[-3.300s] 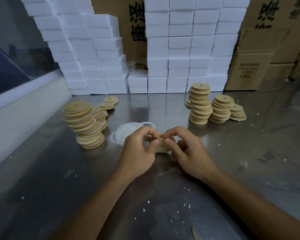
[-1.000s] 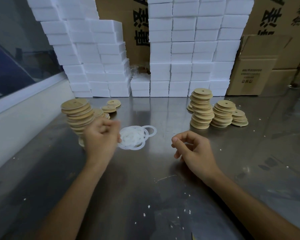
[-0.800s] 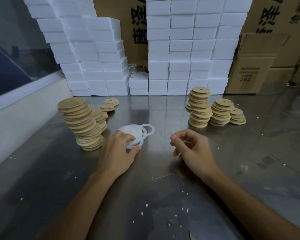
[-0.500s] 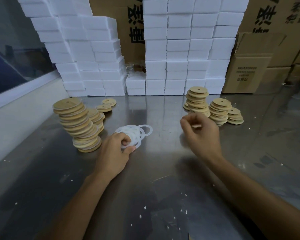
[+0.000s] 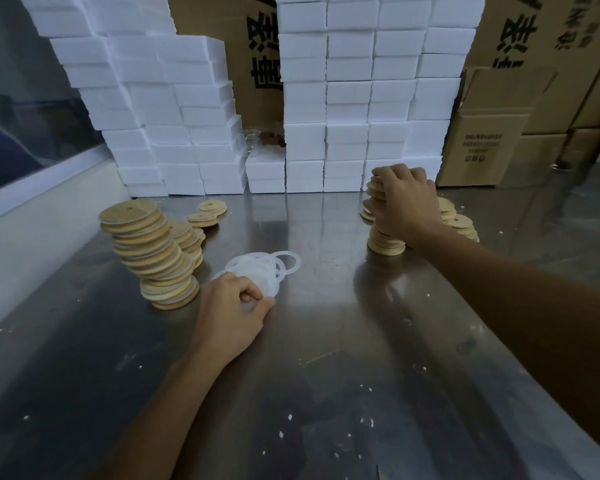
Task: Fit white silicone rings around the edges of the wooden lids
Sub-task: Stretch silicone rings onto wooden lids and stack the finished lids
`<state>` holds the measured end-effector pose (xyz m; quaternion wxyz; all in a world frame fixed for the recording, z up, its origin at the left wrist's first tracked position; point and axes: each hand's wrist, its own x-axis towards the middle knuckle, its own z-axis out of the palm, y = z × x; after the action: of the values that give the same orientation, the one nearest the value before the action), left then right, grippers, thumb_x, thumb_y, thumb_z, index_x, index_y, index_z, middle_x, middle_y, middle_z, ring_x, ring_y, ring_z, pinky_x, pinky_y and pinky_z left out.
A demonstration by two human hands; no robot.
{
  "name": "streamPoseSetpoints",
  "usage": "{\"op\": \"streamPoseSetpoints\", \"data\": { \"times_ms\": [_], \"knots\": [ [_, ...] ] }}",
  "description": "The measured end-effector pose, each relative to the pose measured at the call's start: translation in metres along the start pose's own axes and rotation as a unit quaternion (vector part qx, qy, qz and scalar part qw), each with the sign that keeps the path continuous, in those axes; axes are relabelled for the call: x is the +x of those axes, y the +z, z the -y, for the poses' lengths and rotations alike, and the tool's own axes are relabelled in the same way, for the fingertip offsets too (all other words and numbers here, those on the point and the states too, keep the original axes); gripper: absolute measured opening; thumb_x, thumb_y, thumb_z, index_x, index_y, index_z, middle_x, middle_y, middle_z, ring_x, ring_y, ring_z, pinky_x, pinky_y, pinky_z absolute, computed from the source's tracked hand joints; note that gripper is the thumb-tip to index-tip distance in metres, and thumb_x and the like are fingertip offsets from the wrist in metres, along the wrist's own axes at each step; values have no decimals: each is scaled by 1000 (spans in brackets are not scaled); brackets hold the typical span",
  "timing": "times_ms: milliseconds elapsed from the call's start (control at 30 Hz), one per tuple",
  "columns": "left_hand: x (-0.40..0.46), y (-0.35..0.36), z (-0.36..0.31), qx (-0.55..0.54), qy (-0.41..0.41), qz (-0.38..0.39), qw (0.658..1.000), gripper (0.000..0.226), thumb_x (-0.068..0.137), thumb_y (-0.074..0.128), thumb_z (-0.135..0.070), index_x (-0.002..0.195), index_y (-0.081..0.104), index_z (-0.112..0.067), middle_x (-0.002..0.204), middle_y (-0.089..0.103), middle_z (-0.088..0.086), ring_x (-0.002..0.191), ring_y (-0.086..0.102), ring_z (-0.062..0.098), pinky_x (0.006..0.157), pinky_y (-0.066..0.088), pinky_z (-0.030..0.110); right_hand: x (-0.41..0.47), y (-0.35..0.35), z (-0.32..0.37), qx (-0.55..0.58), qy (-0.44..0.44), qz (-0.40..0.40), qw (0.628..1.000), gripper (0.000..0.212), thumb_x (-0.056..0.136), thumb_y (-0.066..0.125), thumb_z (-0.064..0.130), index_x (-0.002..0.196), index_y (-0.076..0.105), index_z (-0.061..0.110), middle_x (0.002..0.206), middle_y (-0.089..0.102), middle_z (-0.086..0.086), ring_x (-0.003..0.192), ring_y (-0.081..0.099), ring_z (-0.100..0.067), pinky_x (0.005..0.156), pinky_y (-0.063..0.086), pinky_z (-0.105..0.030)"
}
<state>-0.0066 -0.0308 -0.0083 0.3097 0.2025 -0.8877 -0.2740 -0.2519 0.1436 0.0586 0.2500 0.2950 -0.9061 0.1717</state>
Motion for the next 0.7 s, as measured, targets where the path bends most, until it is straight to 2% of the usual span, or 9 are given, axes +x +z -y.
{"op": "streamPoseSetpoints", "data": {
  "times_ms": [167,233,333,433,500,533,600,667,700],
  "knots": [
    [0,1,0,15,18,0,1000,16,74,83,-18,67,68,-14,74,59,-6,70,55,8,65,43,23,-4,-4,1,50,-46,-50,996,34,89,63,8,123,61,8,122,60,-13,111,49,-37,85,44,-44],
    [0,0,-1,37,36,6,999,16,76,81,-20,69,68,-15,75,57,-7,72,54,10,67,45,28,-11,-7,8,79,-67,-98,990,30,91,61,5,120,63,5,119,62,-14,109,52,-37,85,44,-43],
    [0,-1,0,54,26,28,998,21,73,83,-32,74,67,-19,80,57,-9,76,53,9,64,38,22,-28,-14,30,190,-80,-151,967,23,96,59,9,118,62,5,113,64,-12,99,58,-31,79,48,-40],
    [2,-3,0,63,26,46,997,17,77,80,-29,71,65,-23,81,56,-12,78,51,7,63,38,21,-57,-18,57,385,-55,-109,915,20,99,58,19,119,56,14,107,64,-2,72,67,-17,61,56,-32],
    [3,-4,-2,81,38,58,994,16,82,76,-25,71,64,-24,81,56,-11,81,52,10,68,42,27,-80,-12,70,470,-11,-55,881,20,99,59,17,118,56,18,104,62,1,56,66,-17,49,57,-31],
    [2,-4,-2,87,41,63,993,16,84,74,-25,71,63,-23,82,57,-10,83,52,13,72,44,30,-91,-8,74,499,21,-31,866,18,98,60,13,115,58,17,102,63,1,55,67,-19,50,58,-35],
    [2,-4,-5,95,40,68,992,16,86,71,-22,73,62,-20,85,57,-6,88,51,16,78,45,37,-108,2,80,537,97,9,838,18,93,65,6,110,65,13,98,69,-2,66,72,-21,67,61,-44],
    [1,-5,-8,102,45,61,992,16,87,69,-19,73,60,-17,86,56,-4,89,49,19,79,44,39,-114,9,77,523,161,34,836,20,86,72,8,104,71,15,93,73,1,82,72,-16,84,59,-40],
    [1,-5,-9,106,48,52,992,16,87,67,-18,74,59,-16,85,56,-3,88,49,20,78,43,39,-114,10,75,517,179,44,836,18,84,75,13,102,72,16,92,74,2,85,71,-13,86,58,-36]
  ]
}}
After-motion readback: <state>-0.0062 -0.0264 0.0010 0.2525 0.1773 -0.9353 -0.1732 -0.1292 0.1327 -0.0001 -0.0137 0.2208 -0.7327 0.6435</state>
